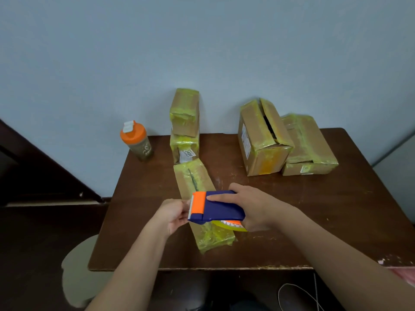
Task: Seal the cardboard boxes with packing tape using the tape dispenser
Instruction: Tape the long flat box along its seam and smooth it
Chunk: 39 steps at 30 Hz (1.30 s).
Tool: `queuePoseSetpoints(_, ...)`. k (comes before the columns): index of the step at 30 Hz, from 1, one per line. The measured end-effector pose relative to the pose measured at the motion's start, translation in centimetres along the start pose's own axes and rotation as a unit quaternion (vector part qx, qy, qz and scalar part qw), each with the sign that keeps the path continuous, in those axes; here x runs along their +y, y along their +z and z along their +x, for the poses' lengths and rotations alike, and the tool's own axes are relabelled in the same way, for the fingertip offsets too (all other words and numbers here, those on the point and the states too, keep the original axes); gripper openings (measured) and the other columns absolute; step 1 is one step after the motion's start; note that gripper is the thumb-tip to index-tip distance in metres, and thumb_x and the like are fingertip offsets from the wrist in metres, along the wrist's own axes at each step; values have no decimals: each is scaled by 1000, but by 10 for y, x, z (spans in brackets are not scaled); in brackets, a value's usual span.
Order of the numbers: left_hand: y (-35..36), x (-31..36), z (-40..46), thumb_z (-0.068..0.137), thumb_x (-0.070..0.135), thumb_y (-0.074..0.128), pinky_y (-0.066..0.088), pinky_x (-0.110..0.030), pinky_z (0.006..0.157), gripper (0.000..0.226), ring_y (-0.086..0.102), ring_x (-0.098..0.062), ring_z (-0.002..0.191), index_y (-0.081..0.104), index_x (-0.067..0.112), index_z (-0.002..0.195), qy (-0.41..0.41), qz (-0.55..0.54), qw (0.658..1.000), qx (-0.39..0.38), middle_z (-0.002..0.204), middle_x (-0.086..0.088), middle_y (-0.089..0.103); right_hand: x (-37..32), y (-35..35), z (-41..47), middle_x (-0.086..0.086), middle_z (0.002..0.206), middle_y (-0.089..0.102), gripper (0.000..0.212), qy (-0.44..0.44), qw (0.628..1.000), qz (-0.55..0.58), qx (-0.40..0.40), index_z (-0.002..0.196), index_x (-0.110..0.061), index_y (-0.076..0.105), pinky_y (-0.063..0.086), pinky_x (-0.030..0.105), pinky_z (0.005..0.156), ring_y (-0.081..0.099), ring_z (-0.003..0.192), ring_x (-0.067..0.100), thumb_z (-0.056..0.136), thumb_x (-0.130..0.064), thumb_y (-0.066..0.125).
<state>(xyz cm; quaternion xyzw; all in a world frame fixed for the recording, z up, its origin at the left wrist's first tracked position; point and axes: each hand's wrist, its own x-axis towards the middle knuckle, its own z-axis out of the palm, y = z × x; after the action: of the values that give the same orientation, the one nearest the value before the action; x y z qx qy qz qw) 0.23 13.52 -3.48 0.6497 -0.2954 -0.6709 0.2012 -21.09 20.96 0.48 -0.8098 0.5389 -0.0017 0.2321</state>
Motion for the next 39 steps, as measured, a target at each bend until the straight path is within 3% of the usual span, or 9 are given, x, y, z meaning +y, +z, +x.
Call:
queuePoseSetpoints(7, -23, 8, -4, 96, -2, 50, 49, -30, 64, 13, 56, -19, 68, 63, -1, 93, 30, 1, 997, 66, 71, -11, 65, 4, -3, 7, -1, 122, 38, 91, -63, 997, 41, -4, 149, -49, 15, 48, 31, 89, 46, 103, 16, 84, -26, 74)
queuePoseSetpoints(12, -47, -16, -12, 94, 3, 58, 50, -29, 64, 14, 60, -20, 74, 65, -4, 102, 15, -40, 991, 125, 87, -16, 67, 35, -8, -15, -2, 119, 38, 96, -82, 996, -14, -39, 148, -50, 14, 46, 32, 88, 46, 99, 16, 79, -35, 79)
queuePoseSetpoints(19, -2, -63, -39, 89, 12, 66, 46, -28, 58, 14, 60, -18, 62, 67, -2, 90, 29, -66, 986, 152, 72, -12, 69, 71, -10, -37, -1, 112, 41, 87, -126, 988, -49, -73, 148, -49, 18, 47, 37, 81, 49, 91, 19, 83, -31, 72)
queuePoseSetpoints(22, 15, -89, -44, 89, 15, 67, 42, -26, 56, 17, 56, -15, 55, 67, -1, 83, 50, -80, 976, 196, 63, -8, 66, 76, -8, -41, -3, 113, 41, 87, -145, 984, -66, -83, 149, -47, 20, 42, 29, 77, 45, 92, 15, 82, -25, 70)
queuePoseSetpoints(29, 37, -119, -50, 93, 14, 62, 41, -25, 56, 20, 53, -16, 58, 64, 2, 77, 59, -128, 951, 276, 66, -8, 61, 72, 7, -44, -4, 114, 38, 95, -144, 979, -106, -95, 147, -53, 12, 47, 46, 88, 36, 89, 14, 80, -21, 70)
queuePoseSetpoints(39, 38, -126, -44, 94, 16, 61, 44, -28, 61, 23, 53, -18, 63, 65, 2, 76, 85, -110, 942, 304, 68, -7, 62, 61, 13, -41, -3, 128, 38, 95, -137, 980, -103, -98, 150, -49, 14, 43, 30, 83, 33, 97, 13, 81, -20, 73)
